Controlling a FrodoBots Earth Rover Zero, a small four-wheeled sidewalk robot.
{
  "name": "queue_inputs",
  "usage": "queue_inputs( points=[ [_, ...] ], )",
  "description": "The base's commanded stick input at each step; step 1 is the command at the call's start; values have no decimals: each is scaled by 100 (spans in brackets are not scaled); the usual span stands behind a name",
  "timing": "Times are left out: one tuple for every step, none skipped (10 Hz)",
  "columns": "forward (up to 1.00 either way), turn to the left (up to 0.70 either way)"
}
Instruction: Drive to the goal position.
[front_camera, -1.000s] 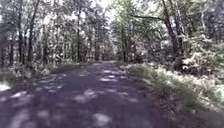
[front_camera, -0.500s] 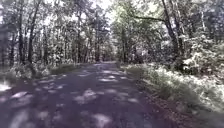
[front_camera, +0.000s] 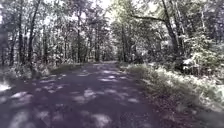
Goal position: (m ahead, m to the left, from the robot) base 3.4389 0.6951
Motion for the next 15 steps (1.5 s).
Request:
queue_inputs(
  points=[
    [45, 0],
    [45, 0],
    [45, 0],
    [45, 0],
    [45, 0],
    [45, 0],
    [45, 0],
    [45, 0],
    [45, 0],
    [45, 0],
    [45, 0],
    [45, 0],
    [45, 0],
    [45, 0],
    [45, 0]
  ],
)
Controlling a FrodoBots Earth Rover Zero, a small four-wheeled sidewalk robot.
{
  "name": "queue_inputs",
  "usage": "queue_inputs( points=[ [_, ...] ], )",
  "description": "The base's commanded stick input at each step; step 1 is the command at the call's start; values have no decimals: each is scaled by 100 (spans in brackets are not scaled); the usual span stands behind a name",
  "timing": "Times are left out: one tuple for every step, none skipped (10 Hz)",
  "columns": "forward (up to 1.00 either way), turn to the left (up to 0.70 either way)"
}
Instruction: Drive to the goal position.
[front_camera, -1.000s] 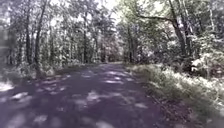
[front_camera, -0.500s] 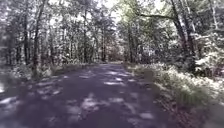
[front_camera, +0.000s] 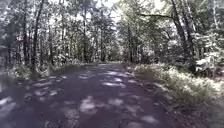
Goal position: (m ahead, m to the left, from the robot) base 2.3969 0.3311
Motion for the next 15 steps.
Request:
queue_inputs(
  points=[
    [45, 0],
    [45, 0],
    [45, 0],
    [45, 0],
    [45, 0],
    [45, 0],
    [45, 0],
    [45, 0],
    [45, 0],
    [45, 0],
    [45, 0],
    [45, 0],
    [45, 0],
    [45, 0],
    [45, 0]
  ],
)
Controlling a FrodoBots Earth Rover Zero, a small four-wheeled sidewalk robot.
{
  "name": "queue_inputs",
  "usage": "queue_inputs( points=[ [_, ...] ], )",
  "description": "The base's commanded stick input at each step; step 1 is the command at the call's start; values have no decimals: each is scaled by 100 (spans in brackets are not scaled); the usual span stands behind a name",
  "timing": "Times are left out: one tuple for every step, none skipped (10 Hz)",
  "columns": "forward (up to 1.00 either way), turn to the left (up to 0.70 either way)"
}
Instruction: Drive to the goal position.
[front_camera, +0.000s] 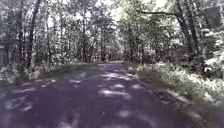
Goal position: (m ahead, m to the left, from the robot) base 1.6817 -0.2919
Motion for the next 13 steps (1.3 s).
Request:
queue_inputs(
  points=[
    [45, 0],
    [45, 0],
    [45, 0],
    [45, 0],
    [45, 0],
    [45, 0],
    [45, 0],
    [45, 0],
    [45, 0],
    [45, 0],
    [45, 0],
    [45, 0],
    [45, 0]
  ],
)
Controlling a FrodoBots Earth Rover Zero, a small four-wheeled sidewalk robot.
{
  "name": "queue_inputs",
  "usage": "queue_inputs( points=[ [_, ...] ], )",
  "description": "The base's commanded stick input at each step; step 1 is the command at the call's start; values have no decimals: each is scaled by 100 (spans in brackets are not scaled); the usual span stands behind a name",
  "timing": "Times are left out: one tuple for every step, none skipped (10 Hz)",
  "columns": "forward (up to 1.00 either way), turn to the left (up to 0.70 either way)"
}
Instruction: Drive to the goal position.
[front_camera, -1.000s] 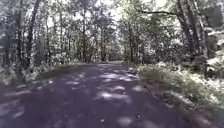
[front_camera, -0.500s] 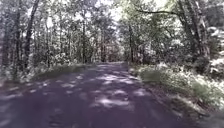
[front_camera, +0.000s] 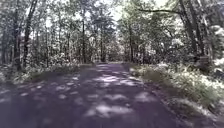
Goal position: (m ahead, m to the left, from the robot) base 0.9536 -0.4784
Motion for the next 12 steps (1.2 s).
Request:
queue_inputs(
  points=[
    [45, 0],
    [45, 0],
    [45, 0],
    [45, 0],
    [45, 0],
    [45, 0],
    [45, 0],
    [45, 0],
    [45, 0],
    [45, 0],
    [45, 0],
    [45, 0]
  ],
)
